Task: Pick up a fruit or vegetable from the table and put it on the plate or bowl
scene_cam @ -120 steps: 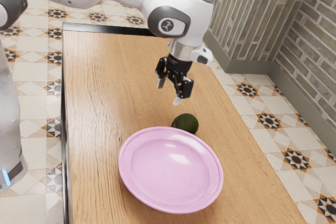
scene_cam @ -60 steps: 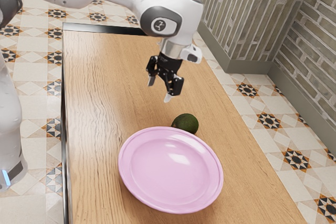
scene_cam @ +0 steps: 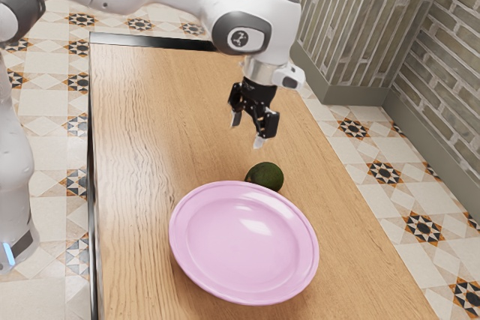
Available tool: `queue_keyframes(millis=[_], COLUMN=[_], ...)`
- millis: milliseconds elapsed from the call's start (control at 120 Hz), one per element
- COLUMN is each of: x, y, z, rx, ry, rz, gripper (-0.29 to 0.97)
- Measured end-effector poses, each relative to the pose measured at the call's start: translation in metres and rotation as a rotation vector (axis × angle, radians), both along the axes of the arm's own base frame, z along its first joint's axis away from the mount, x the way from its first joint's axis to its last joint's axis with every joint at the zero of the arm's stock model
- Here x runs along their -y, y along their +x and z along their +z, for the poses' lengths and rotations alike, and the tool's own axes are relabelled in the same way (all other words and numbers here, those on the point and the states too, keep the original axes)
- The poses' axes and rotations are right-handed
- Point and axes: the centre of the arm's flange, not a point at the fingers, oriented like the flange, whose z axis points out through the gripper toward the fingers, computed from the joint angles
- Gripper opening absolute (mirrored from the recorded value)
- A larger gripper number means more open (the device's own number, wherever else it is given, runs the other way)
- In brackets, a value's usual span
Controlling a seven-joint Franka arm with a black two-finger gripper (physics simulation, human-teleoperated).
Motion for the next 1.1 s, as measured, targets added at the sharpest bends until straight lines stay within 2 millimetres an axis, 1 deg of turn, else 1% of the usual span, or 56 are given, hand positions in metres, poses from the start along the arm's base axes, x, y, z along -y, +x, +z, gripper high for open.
queue_keyframes(millis=[67,133,208,333,475,617,800,850,933,1008,1050,1100], x=[-0.016,-0.030,-0.040,-0.045,-0.044,-0.030,0.005,0.016,0.034,0.050,0.054,0.053], y=[0.008,0.014,0.024,0.038,0.042,0.045,0.044,0.039,0.026,0.015,0.011,0.006], z=[0.004,0.004,0.003,0.003,0.004,0.011,0.006,0.002,-0.006,-0.009,-0.010,-0.015], rx=[0.013,0.016,0.020,0.026,0.034,0.053,0.049,0.040,0.026,0.027,0.027,0.023], ry=[-0.007,-0.012,-0.016,-0.018,-0.011,-0.007,-0.011,-0.012,-0.015,-0.017,-0.020,-0.023], rz=[0.017,0.028,0.029,0.008,-0.016,-0.054,-0.125,-0.142,-0.166,-0.189,-0.192,-0.184], gripper=[0.68,0.68,0.68,0.68,0.68,0.68,0.68,0.68,0.68,0.68,0.68,0.68])
